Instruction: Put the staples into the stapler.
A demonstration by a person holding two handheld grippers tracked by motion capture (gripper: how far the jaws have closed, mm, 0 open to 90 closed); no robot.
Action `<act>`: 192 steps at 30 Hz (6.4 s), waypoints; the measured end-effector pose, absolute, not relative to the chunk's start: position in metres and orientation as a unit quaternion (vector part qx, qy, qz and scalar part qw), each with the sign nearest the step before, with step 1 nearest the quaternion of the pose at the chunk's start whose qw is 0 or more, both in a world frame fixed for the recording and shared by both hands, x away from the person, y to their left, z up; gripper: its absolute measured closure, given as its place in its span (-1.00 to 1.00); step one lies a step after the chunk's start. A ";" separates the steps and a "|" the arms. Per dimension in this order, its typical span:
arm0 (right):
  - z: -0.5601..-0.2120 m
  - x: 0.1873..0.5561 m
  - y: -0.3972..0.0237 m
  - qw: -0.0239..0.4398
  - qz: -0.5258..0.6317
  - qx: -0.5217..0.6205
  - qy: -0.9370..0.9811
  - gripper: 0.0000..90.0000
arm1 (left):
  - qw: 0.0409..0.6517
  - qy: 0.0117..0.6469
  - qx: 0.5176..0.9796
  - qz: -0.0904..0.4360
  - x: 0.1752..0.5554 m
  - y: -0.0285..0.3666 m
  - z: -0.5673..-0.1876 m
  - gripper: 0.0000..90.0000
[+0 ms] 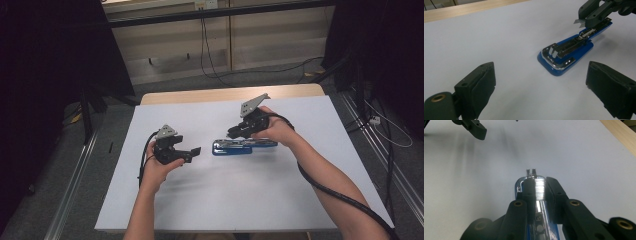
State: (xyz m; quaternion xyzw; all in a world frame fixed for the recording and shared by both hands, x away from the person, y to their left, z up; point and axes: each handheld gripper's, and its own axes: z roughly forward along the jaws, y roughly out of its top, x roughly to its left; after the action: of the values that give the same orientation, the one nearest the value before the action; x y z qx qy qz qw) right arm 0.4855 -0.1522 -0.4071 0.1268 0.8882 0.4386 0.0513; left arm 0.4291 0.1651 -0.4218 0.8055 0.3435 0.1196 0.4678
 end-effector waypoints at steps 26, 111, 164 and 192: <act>-0.412 0.488 -0.142 0.047 0.434 0.113 0.893 0.76 | 0.469 0.344 0.804 0.121 0.429 0.166 -0.421 -0.79; -0.435 0.497 -0.117 0.034 0.416 0.092 0.904 0.75 | 0.467 0.345 0.805 0.119 0.430 0.167 -0.423 -0.80; -0.425 0.480 -0.145 0.059 0.439 0.189 0.876 -0.23 | 0.467 0.342 0.807 0.115 0.432 0.160 -0.427 -0.80; -0.417 0.427 -0.206 0.143 0.429 0.290 0.844 -0.74 | 0.461 0.334 0.815 0.110 0.431 0.147 -0.431 -0.79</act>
State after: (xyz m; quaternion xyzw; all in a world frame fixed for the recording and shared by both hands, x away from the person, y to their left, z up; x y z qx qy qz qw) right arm 0.4267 -0.2057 -0.4166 0.2901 0.8435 0.4289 0.1425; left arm 0.4310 0.1468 -0.4315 0.8148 0.3338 0.1104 0.4610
